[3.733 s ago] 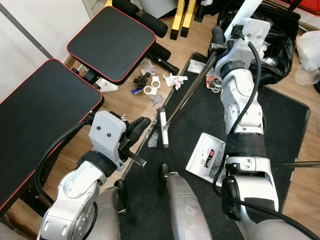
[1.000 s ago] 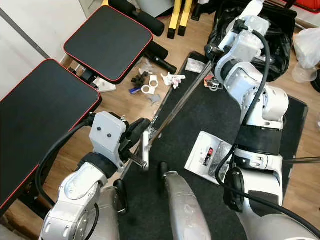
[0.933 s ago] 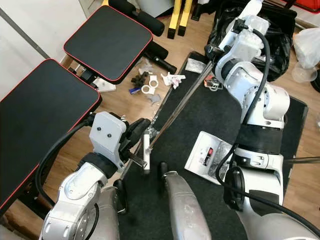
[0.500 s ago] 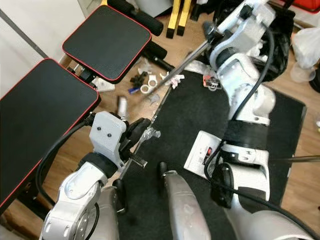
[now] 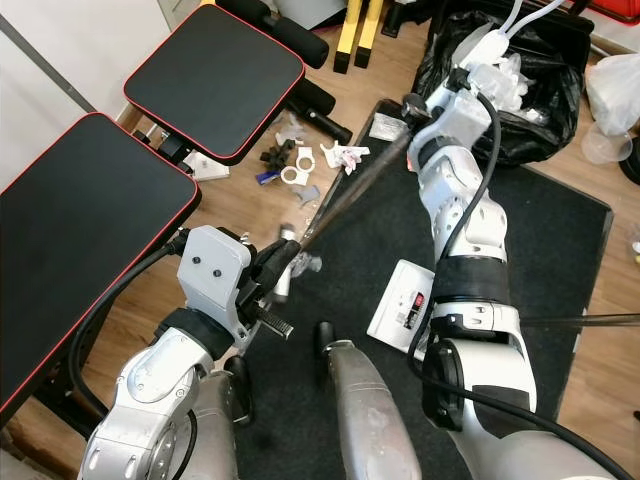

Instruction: Sweep floor

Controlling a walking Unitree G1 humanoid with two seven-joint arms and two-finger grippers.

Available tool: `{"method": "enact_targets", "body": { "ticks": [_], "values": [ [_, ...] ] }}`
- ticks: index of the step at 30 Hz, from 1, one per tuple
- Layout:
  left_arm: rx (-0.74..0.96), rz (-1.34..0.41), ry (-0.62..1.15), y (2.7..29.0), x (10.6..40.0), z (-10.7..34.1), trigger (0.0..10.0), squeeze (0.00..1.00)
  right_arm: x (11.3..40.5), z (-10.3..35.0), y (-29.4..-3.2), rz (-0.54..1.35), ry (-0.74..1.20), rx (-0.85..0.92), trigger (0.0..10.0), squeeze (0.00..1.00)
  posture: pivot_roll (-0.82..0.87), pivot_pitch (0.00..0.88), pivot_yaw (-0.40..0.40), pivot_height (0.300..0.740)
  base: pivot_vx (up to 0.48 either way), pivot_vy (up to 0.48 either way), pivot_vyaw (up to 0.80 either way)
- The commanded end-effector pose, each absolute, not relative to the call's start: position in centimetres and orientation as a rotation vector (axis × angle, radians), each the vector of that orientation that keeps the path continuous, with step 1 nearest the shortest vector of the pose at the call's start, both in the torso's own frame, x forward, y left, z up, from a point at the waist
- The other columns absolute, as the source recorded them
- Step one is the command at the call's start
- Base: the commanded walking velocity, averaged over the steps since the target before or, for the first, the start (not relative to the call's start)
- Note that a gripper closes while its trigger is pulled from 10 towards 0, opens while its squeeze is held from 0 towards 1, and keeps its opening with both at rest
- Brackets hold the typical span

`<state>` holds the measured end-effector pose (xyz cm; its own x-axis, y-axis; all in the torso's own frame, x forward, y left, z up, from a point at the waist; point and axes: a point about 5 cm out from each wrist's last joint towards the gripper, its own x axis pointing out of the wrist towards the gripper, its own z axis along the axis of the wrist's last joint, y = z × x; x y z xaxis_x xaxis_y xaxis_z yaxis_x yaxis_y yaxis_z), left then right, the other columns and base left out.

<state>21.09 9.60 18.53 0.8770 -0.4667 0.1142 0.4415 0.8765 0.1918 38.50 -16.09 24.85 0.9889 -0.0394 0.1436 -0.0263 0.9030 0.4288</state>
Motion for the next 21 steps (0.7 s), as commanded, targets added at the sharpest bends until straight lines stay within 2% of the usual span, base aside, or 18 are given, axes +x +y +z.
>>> {"method": "enact_targets", "body": {
  "ticks": [1,10,21],
  "values": [
    [0.143,-0.444,-0.137,9.7,20.8,18.2,10.0,0.0,38.1,25.8,-16.6,-0.008,-0.228,0.443,10.0,0.0,-0.11,0.424,-0.183,0.74,0.0,0.0,0.0],
    [0.145,-0.441,-0.137,9.7,20.9,18.1,10.0,0.0,37.8,26.6,-17.6,-0.034,-0.215,0.418,10.0,0.0,-0.11,0.417,-0.189,0.74,0.0,0.0,0.0],
    [0.14,-0.443,-0.136,9.5,21.0,18.0,10.0,0.0,37.0,25.2,-19.5,-0.121,0.012,0.382,10.0,0.0,-0.13,0.406,-0.195,0.74,0.0,0.0,0.0]
  ]
}}
